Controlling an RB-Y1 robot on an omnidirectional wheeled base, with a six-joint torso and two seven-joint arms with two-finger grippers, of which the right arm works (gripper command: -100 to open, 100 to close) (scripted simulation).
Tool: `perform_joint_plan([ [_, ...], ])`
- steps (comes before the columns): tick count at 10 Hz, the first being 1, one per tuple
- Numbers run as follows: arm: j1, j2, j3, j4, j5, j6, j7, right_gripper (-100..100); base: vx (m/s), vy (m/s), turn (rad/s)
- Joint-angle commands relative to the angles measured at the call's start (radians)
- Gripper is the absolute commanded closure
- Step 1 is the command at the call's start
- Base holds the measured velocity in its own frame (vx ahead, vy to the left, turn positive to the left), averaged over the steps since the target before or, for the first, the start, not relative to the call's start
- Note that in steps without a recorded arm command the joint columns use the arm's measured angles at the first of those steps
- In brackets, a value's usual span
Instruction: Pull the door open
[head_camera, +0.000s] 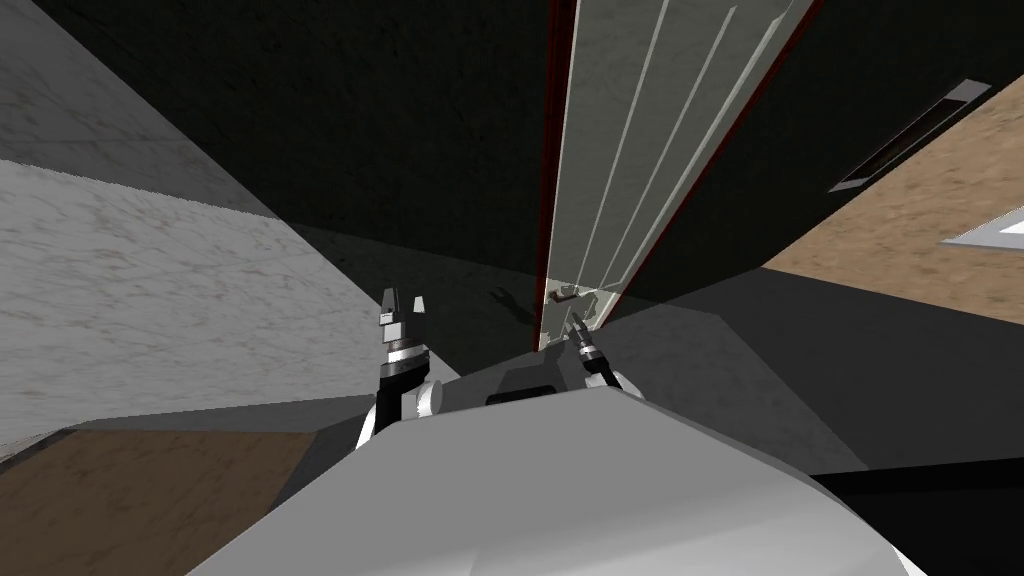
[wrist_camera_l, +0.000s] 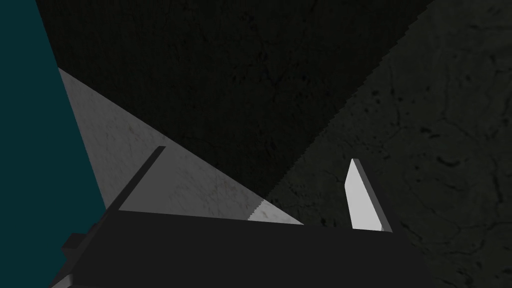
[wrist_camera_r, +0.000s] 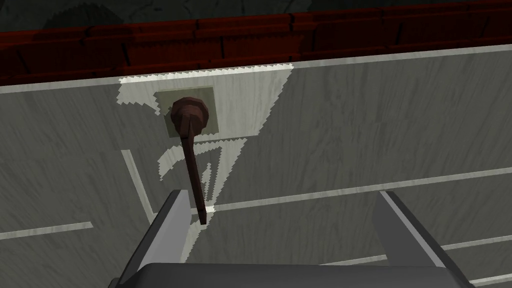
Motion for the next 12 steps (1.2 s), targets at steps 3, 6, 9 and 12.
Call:
perform_joint_plan([
  [3, -0.021, -0.019, 0.01, 0.089, 0.0, -0.028, -0.014, -100, 0.028, -0.078, 0.093],
  [6, -0.038, -0.034, 0.017, 0.154, 0.0, -0.046, -0.024, -100, 0.023, -0.06, 0.086],
  [9, -0.059, -0.052, 0.025, 0.233, -0.001, -0.069, -0.037, -100, 0.03, -0.101, 0.112],
  [12, -0.074, -0.065, 0.031, 0.291, -0.001, -0.085, -0.046, -100, 0.024, -0.081, 0.078],
])
